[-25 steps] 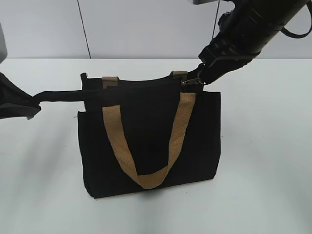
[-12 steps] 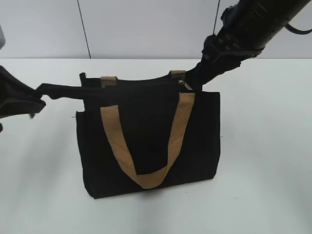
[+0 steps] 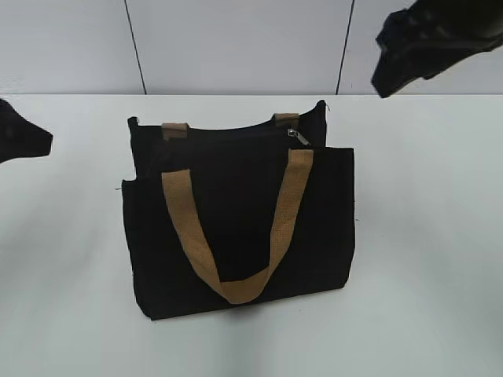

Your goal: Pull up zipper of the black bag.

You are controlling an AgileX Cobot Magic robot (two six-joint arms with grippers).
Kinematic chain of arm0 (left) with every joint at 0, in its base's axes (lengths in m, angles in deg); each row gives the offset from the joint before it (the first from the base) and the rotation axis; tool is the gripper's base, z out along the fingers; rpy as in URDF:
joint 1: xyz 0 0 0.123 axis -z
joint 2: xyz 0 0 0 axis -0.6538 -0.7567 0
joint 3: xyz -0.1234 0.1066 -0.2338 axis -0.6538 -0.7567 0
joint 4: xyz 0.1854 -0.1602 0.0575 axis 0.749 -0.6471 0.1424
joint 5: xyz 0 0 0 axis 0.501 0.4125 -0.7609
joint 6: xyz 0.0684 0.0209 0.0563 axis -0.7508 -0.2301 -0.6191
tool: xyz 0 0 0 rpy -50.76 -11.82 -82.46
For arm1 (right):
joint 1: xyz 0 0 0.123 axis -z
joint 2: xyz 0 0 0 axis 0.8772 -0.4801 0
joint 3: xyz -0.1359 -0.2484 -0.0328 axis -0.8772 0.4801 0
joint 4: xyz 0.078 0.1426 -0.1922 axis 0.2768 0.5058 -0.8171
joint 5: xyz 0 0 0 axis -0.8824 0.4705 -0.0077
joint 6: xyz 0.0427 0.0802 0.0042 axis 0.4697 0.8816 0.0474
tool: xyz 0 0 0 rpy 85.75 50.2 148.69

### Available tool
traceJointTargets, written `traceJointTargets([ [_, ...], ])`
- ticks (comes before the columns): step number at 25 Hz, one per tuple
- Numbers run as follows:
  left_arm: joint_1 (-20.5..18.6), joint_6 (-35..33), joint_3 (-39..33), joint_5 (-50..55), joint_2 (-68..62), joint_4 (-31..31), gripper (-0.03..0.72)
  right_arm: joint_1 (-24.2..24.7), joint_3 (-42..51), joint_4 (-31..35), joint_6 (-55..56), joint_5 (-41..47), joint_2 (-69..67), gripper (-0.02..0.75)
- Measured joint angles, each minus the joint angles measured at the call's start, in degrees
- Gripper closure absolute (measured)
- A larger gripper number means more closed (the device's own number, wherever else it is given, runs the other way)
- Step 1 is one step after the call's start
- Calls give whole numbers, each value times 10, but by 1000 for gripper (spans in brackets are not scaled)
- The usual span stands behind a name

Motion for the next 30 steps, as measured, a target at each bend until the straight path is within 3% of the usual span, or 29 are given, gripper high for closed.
traceJointTargets([
  [3, -19, 149, 17, 35, 2, 109, 181, 0, 0, -98, 93, 26, 11, 260],
  [5, -37, 214, 38, 85, 2, 184, 181, 6, 0, -138, 117, 39, 19, 260],
  [7, -61, 237, 62, 132, 2, 231, 180, 21, 0, -136, 100, 42, 31, 260],
  [9, -82, 245, 76, 160, 7, 253, 180, 50, 0, -94, 57, 42, 46, 260],
  [14, -102, 243, 79, 191, 52, 260, 180, 152, 40, 49, -59, 42, 102, 260],
  [18, -102, 231, 52, 203, 127, 256, 180, 206, 133, 76, -99, 17, 185, 260],
  [24, -102, 229, -25, 215, 277, 195, 180, 212, 306, 95, -105, -38, 320, 260],
  [30, -102, 229, -78, 275, 375, 185, 185, 213, 453, 97, -99, -53, 440, 260],
])
